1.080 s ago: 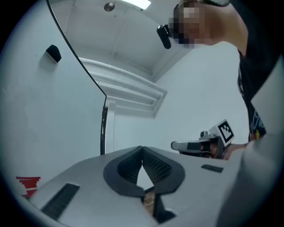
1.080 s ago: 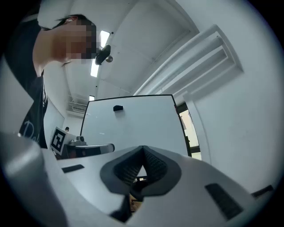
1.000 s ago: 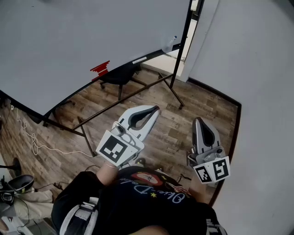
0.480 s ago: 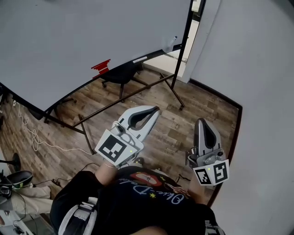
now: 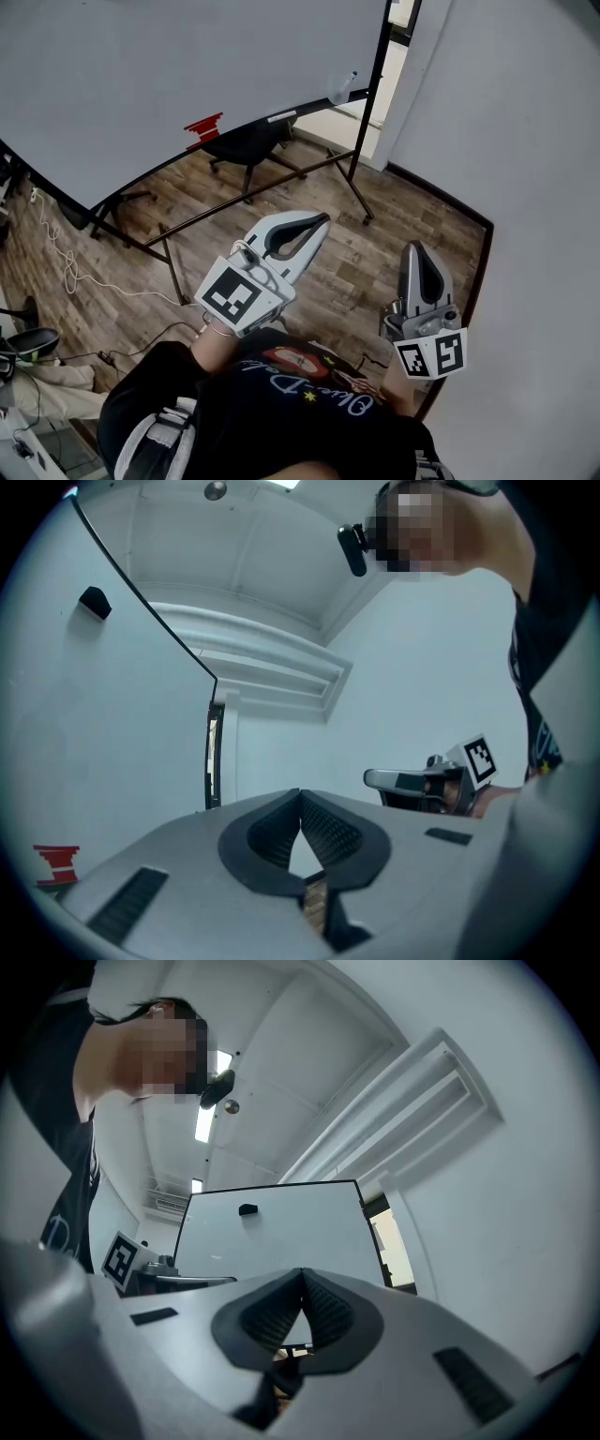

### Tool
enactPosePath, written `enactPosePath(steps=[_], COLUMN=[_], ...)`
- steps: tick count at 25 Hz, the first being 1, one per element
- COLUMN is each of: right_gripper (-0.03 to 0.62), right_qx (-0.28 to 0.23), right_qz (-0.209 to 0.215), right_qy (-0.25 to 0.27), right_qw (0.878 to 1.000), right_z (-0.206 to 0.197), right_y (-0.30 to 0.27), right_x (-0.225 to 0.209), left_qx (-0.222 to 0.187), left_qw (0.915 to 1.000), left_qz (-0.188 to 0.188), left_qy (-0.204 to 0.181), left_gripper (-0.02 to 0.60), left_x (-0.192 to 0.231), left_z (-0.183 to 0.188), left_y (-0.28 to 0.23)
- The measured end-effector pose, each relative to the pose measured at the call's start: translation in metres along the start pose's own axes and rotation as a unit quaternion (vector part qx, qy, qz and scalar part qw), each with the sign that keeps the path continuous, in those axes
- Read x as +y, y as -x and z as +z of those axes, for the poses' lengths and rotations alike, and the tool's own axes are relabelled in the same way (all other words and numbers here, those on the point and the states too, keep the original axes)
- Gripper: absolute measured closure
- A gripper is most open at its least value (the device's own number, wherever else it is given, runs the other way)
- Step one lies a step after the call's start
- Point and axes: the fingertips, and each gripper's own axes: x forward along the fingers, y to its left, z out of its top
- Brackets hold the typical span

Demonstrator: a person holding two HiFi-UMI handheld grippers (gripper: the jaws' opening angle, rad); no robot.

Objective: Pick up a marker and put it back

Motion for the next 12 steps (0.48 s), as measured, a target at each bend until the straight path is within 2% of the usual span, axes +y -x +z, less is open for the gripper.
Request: enactPosePath(steps=[12], right_gripper=[0.595], right_qx=[0.001], right_qz=[0.005], right_qy=[-0.028], right_qw=[1.0], right_z=[-0.008], right_y=[0.026], right_x=[-0.012], left_qx=[0.006], left_qw=[0.9999], left_qz=[0.005], left_qy=[-0.01], left_gripper=[0.578], left_x=[-0.027], left_z=[-0.003], left_y=[-0.005])
